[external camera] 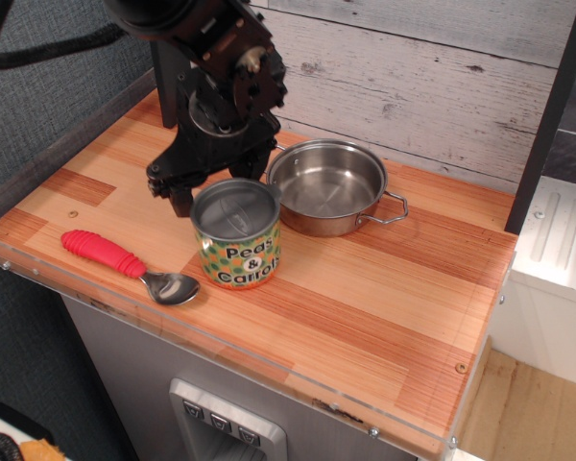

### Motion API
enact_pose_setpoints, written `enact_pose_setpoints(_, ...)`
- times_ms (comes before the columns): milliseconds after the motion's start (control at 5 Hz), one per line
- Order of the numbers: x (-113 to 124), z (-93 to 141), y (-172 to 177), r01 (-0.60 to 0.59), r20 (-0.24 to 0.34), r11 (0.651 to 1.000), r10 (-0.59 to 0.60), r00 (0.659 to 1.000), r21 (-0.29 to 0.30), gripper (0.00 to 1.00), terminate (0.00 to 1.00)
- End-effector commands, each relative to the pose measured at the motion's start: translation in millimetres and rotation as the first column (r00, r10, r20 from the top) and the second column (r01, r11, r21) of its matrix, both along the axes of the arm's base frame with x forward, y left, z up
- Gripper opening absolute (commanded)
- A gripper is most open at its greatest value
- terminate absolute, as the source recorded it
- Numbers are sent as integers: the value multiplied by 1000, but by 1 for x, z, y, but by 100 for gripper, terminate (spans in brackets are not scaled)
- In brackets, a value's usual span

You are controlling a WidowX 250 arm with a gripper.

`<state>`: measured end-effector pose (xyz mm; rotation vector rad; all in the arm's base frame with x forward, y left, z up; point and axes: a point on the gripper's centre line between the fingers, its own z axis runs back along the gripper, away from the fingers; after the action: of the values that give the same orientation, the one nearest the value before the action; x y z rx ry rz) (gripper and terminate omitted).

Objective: Move the can to the front right of the table to the right of the red spoon.

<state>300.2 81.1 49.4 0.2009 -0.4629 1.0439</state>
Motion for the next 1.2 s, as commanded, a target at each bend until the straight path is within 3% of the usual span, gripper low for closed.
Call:
enact_pose_setpoints(0,-5,20,-19,4,63,1000,-5,998,14,100,0)
enact_pose_setpoints(1000,-19,16,-92,89,66,996,-90,994,29,100,0)
